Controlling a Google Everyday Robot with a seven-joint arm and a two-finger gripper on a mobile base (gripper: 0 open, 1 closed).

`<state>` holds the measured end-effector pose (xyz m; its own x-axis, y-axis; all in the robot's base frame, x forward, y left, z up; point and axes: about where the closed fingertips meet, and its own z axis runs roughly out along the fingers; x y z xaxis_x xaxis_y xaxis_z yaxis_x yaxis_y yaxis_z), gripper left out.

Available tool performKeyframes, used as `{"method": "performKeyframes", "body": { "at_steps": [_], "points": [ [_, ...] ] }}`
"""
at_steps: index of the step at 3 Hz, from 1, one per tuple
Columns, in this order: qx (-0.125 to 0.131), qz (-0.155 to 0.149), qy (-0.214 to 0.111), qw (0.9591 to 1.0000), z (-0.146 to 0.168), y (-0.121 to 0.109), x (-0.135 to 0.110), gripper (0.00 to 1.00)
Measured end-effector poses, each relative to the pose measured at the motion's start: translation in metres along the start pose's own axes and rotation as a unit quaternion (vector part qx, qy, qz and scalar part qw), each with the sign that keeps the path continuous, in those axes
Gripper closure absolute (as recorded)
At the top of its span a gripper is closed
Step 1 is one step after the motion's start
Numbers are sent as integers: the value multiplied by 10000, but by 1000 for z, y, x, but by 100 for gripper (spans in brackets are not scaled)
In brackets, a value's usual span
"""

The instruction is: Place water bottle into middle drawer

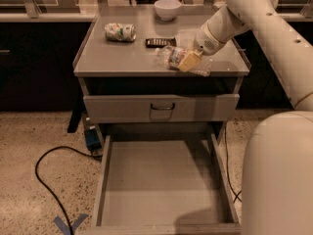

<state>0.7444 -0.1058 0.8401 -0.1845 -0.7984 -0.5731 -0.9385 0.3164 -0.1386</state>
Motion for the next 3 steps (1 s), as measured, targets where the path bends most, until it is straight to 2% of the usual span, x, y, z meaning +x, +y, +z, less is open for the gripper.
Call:
{"method": "performKeyframes", "body": {
  "at_steps": [1, 2, 3],
  "points": [
    [-256, -179, -115, 9994, -5, 37, 5, 100],
    [-450, -280, -89, 9986, -12, 72, 19, 100],
    [-778, -294, -43, 9965, -8, 126, 41, 100]
  ]
}}
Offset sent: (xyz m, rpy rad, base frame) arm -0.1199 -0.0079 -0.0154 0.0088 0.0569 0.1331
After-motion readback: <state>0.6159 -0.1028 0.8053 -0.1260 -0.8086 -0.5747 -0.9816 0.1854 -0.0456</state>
